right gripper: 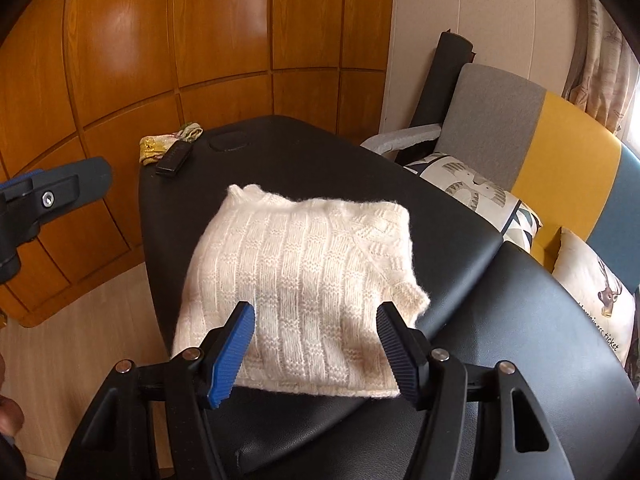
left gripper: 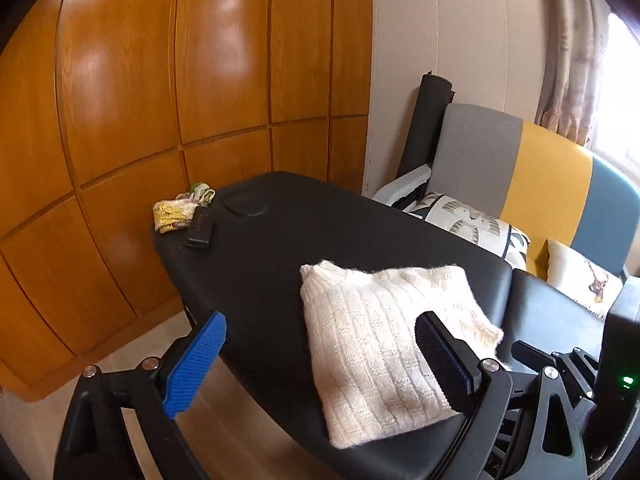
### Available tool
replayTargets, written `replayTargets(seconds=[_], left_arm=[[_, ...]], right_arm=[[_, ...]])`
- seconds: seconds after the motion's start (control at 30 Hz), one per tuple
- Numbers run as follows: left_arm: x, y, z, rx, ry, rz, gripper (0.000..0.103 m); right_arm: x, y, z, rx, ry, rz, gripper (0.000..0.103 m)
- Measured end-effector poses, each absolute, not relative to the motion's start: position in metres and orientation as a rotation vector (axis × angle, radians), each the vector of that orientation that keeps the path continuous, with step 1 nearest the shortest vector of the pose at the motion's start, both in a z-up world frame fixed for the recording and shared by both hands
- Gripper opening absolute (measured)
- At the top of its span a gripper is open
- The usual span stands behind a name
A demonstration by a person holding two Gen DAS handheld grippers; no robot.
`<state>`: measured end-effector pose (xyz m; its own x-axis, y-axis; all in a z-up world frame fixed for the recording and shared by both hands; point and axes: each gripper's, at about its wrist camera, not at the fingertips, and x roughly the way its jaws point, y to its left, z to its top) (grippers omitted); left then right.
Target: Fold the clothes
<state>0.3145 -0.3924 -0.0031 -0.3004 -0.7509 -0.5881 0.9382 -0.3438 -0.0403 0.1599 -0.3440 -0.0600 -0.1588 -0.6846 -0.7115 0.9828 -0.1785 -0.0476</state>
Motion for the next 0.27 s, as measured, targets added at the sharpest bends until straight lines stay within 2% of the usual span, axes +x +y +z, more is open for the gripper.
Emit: replayTargets(seconds=[0.27], left_arm=[[0.3110,-0.3941,-0.0062,0.595,0.458,-1.868,0.096]], right_arm=[[0.1557,-0.3456,-0.0634,0.664,0.630,-1.676,0.064]])
